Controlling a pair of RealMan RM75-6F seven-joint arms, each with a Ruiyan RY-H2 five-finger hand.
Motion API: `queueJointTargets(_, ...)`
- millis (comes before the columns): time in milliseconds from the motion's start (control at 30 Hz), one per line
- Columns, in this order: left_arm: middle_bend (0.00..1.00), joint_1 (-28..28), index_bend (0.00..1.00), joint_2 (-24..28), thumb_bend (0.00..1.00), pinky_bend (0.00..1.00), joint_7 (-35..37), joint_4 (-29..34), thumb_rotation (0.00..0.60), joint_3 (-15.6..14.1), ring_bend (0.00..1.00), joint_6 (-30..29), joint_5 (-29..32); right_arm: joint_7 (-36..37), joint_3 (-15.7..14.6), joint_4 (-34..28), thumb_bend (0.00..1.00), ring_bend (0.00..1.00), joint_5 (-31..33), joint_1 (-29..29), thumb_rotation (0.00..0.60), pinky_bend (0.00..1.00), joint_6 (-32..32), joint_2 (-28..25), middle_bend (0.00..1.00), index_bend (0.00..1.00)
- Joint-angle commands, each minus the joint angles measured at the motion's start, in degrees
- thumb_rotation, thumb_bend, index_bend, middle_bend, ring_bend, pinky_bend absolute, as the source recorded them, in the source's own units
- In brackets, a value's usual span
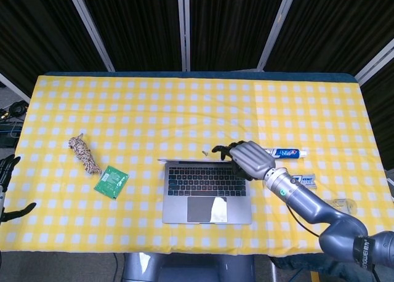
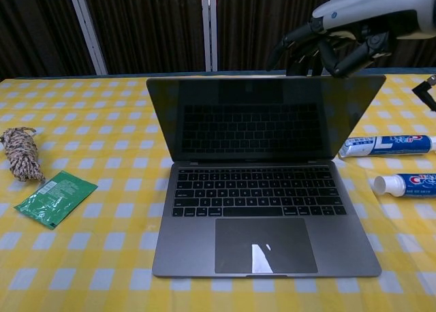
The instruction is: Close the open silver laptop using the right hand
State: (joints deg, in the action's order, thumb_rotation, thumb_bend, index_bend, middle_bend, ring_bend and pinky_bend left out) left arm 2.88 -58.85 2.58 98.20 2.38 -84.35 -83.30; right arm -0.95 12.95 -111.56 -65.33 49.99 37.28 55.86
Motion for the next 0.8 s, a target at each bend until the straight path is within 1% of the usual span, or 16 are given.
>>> queueJointTargets(33, 0.00, 0.00, 0.00, -0.02, 0.00, 0.00, -0.05, 0.02, 0.600, -0.04, 0.00, 0.01, -0.03, -1.61, -2.05, -2.99, 1.00, 0.28, -6.32, -1.77, 0.600, 0.29, 1.42, -1.01, 0.34, 0.22)
queueJointTargets(133, 0.00, 0.02, 0.00, -0.02, 0.00, 0.00, -0.12, 0.08, 0.600, -0.10, 0.00, 0.04, -0.09, -3.87, -3.87, -4.30, 1.00, 0.28, -11.59, -2.61, 0.600, 0.29, 2.41, -0.97, 0.34, 0.22)
queueJointTargets(233, 0.00, 0.00, 0.00, -0.02, 0.00, 0.00, -0.13, 0.09, 0.600, -0.15, 0.00, -0.03, -0.22, -5.99, -5.56, -4.70, 1.00, 0.28, -15.53, -3.13, 0.600, 0.29, 2.95, -0.56, 0.34, 0.22)
queueJointTargets(400, 0.00, -0.07, 0.00, 0.07, 0.00, 0.00, 0.13, 0.07, 0.600, -0.23, 0.00, -0.18, -0.40, -8.64, -7.76, -4.07, 1.00, 0.28, -20.24, -3.88, 0.600, 0.29, 4.04, 0.90, 0.34, 0.22)
queueJointTargets(500, 0.00, -0.06, 0.00, 0.14, 0.00, 0.00, 0.34, 0.07, 0.600, -0.25, 0.00, -0.19, -0.48, -10.17, -9.29, -2.94, 1.00, 0.28, -23.44, -4.46, 0.600, 0.29, 4.94, 2.39, 0.34, 0.22)
queueJointTargets(600, 0.00, 0.02, 0.00, 0.15, 0.00, 0.00, 0.34, 0.02, 0.600, -0.32, 0.00, -0.06, -0.62, -10.62, -11.68, -1.03, 1.00, 0.28, -28.21, -5.29, 0.600, 0.29, 6.26, 4.62, 0.34, 0.21)
queueJointTargets(633, 0.00, 0.04, 0.00, 0.14, 0.00, 0.00, 0.33, 0.03, 0.600, -0.37, 0.00, 0.00, -0.65, -11.78, -12.61, 0.31, 1.00, 0.28, -30.67, -5.30, 0.600, 0.29, 6.52, 5.31, 0.34, 0.21)
queueJointTargets(700, 0.00, 0.04, 0.00, 0.14, 0.00, 0.00, 0.37, 0.00, 0.600, -0.37, 0.00, -0.02, -0.66, -13.35, -13.72, 2.14, 1.00, 0.28, -33.52, -5.53, 0.600, 0.29, 7.30, 6.42, 0.34, 0.21)
queueJointTargets(800, 0.00, 0.04, 0.00, 0.14, 0.00, 0.00, 0.46, -0.06, 0.600, -0.36, 0.00, -0.01, -0.62, -14.07, -14.90, 4.05, 1.00, 0.28, -35.87, -5.85, 0.600, 0.29, 8.18, 7.71, 0.33, 0.21)
